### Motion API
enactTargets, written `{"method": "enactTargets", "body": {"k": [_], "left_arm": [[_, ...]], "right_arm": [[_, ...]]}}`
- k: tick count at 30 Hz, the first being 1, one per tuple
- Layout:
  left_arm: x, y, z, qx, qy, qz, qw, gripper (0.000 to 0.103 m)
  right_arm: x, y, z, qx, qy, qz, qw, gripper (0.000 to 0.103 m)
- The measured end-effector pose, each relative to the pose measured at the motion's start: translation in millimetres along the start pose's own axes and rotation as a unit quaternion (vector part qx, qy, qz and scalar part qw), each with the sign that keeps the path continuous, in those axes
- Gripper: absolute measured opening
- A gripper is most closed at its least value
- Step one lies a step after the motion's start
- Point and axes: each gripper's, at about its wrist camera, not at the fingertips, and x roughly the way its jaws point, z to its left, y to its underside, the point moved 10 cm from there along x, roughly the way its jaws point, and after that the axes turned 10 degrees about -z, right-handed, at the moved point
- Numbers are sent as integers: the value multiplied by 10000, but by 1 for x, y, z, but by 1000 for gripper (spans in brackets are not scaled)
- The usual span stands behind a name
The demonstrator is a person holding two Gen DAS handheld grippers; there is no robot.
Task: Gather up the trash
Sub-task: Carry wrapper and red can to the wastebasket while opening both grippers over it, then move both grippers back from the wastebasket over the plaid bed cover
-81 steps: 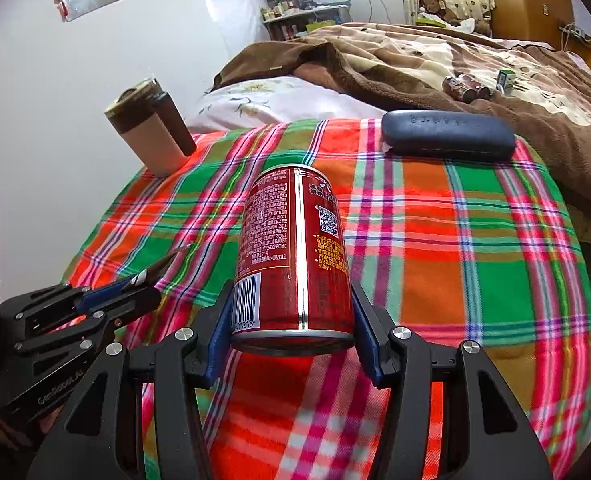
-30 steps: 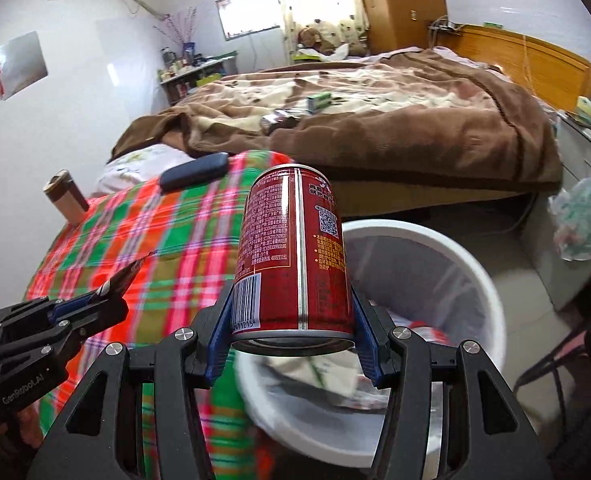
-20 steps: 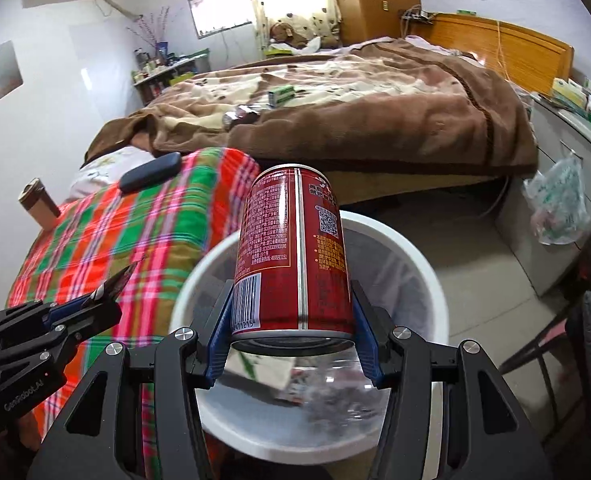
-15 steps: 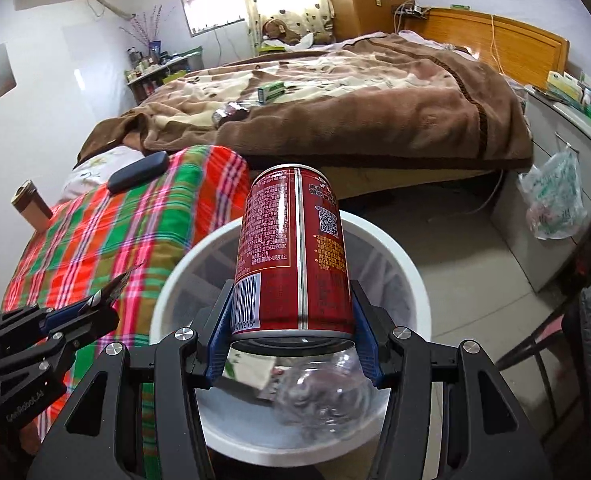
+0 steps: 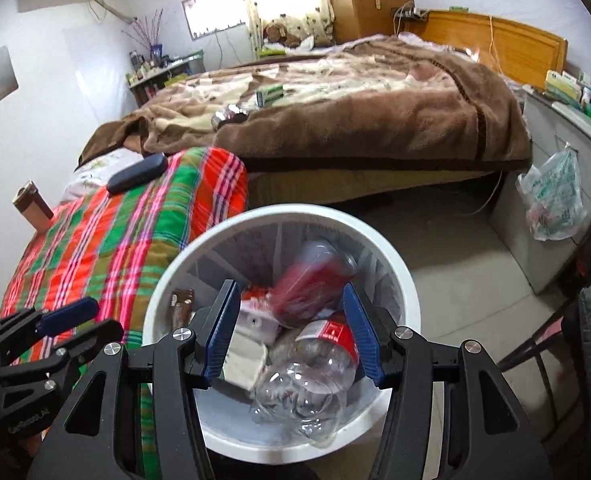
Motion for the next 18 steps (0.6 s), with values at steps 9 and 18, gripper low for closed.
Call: {"method": "enactTargets", "body": {"k": [9, 18], "left_arm": [[-44, 17, 32, -217, -568, -342, 9976, 57], [-103, 45, 68, -377, -1548, -732, 9845, 57]], "right_arm": [[-23, 8, 16, 76, -150, -293, 9994, 55], [-48, 31, 43, -137, -275, -681, 9972, 55]]}}
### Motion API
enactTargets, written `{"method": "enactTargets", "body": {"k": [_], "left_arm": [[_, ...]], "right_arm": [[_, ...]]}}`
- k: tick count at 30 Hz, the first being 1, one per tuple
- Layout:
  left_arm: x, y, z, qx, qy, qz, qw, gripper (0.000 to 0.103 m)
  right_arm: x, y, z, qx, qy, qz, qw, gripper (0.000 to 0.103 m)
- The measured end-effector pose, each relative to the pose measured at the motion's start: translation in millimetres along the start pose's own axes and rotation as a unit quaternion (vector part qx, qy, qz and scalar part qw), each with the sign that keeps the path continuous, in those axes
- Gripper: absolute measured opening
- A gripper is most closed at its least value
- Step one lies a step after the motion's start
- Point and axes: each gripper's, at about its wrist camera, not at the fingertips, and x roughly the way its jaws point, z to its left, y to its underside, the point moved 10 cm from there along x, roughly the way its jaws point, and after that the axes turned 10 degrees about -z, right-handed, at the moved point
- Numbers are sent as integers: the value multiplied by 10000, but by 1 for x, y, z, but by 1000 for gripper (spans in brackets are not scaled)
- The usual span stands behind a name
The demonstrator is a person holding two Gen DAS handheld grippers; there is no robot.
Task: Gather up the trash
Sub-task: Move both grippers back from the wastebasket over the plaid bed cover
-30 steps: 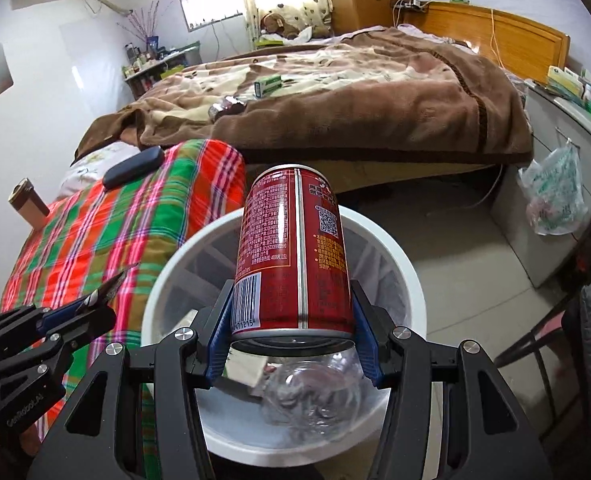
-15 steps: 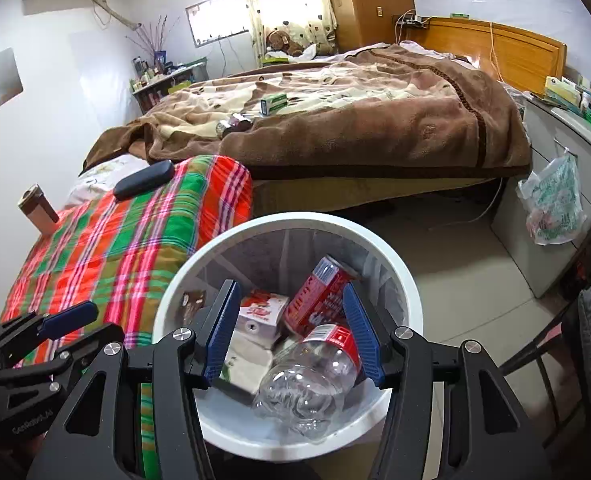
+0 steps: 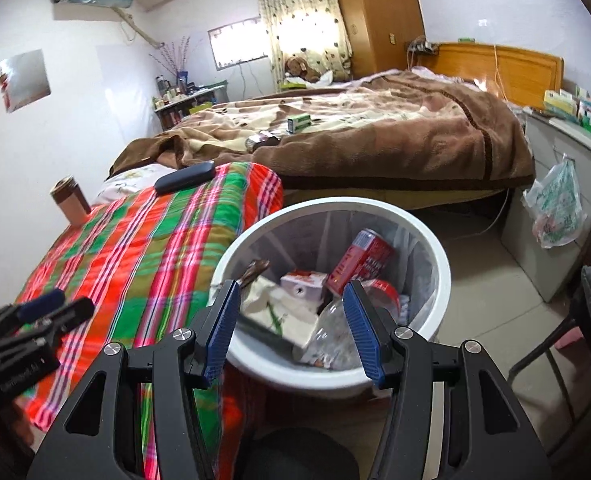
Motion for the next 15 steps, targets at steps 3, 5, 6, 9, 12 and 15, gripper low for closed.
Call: {"method": "enactTargets", "body": {"k": [3, 5, 6, 9, 12, 15], "left_arm": [[-15, 8, 16, -126, -243, -96, 9996, 57], [-24, 12, 23, -149, -362, -155, 9991, 57], [-28, 16, 27, -154, -404, -180, 9989, 57], [-38, 22, 36, -218, -519, -248, 9981, 58], [-46, 26, 46, -303, -642, -322, 9970, 59], [-54, 29, 52, -331, -696, -409, 9962, 60]], "right_arm": [[-6, 5, 11, -132, -26, -104, 9999, 55], [-8, 5, 18, -238, -71, -188, 9995, 55], [-9, 5, 22, -333, -76, -242, 9991, 55], [-12, 9, 31, -394, -124, -281, 9988, 55], [-13, 13, 36, -367, -221, -264, 9987, 55], [-13, 15, 39, -449, -170, -252, 9985, 55]]}}
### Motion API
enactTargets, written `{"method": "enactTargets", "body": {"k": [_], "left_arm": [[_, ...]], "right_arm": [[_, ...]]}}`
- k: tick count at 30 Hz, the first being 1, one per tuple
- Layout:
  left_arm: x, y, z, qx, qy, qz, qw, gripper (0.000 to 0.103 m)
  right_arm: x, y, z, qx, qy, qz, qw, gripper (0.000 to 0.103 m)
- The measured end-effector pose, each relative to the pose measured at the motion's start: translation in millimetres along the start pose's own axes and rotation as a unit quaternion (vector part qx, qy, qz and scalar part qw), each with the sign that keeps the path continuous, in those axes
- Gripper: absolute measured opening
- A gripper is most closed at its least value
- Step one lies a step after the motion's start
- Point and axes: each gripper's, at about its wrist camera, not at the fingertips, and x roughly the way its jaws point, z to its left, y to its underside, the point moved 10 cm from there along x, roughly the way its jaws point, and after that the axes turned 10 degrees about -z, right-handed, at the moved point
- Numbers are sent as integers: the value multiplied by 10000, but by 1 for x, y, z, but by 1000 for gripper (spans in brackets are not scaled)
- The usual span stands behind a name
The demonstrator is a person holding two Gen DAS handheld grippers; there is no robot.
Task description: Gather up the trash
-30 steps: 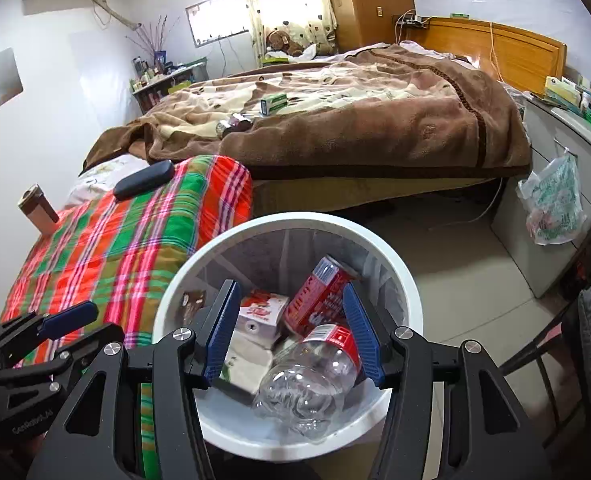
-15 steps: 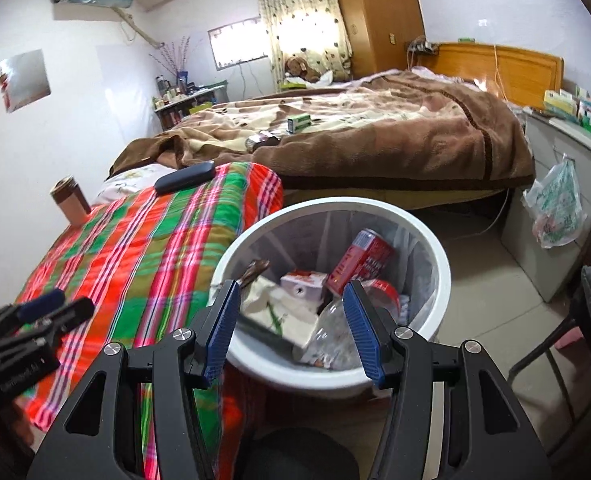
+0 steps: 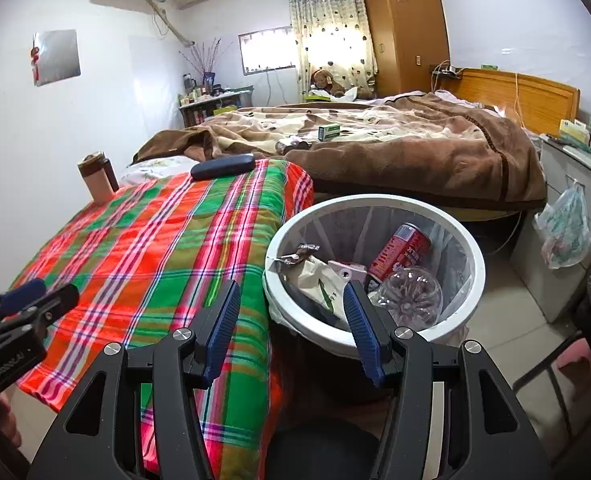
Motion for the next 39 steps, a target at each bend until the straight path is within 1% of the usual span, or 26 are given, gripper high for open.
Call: {"method": "enactTargets", "body": {"k": [5, 15, 39], "left_arm": [[-2, 5, 3, 23, 1, 11, 10000, 60], [-1, 7, 2, 24, 43, 28, 10000, 60], [-7, 8, -6, 57, 87, 1, 9999, 60]], "right_arm": [[-3, 2, 8, -18, -15, -6, 10000, 55], [-9, 2, 9, 11, 55, -61, 10000, 55], [-12, 3, 14, 87, 14, -50, 9999, 55]]}}
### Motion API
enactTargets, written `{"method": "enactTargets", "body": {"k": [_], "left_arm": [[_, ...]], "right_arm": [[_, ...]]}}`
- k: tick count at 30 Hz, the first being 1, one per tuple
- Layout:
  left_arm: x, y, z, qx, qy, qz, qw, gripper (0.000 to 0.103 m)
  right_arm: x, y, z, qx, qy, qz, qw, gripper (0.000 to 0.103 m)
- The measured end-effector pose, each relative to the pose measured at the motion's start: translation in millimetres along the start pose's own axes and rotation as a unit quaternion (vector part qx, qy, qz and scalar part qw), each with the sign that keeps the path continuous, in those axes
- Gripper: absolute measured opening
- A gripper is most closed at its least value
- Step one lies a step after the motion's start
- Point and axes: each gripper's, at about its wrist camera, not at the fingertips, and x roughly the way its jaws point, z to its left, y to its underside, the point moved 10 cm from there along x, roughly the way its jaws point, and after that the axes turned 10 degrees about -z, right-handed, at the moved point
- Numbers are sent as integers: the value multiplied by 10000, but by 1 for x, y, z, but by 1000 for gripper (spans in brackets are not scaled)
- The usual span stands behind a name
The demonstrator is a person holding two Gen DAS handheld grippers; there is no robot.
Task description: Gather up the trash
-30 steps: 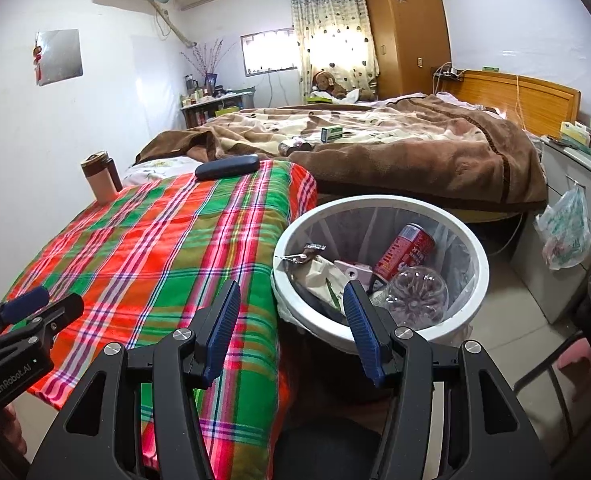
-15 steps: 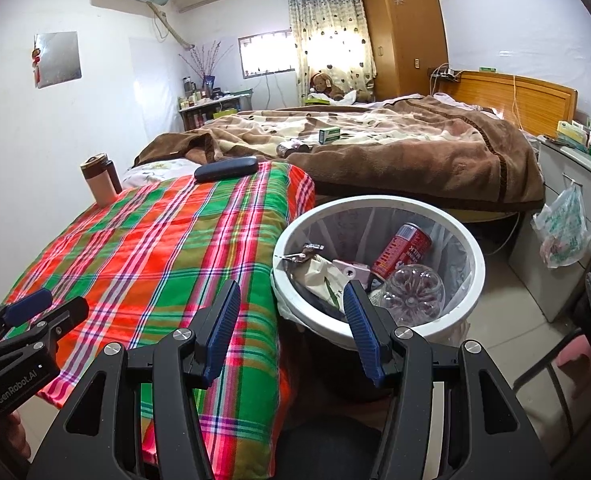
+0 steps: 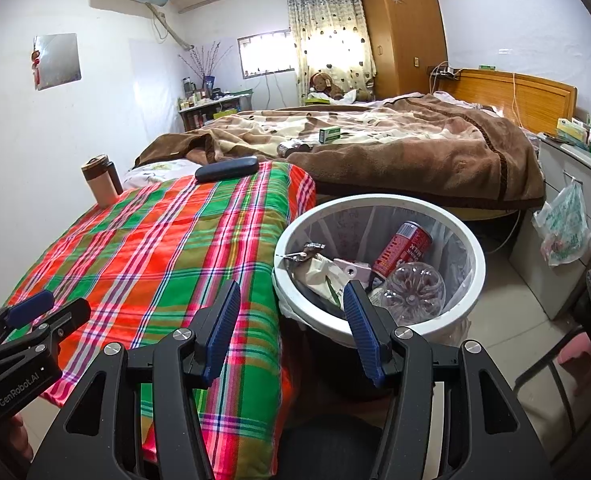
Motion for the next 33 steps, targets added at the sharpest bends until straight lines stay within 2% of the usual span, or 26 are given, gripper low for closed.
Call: {"method": "enactTargets", "body": {"k": [33], "left_arm": [[-2, -1, 0, -35, 83, 5, 10000, 60]], "right_arm": [[-2, -1, 1, 56, -38, -1, 10000, 55]]}}
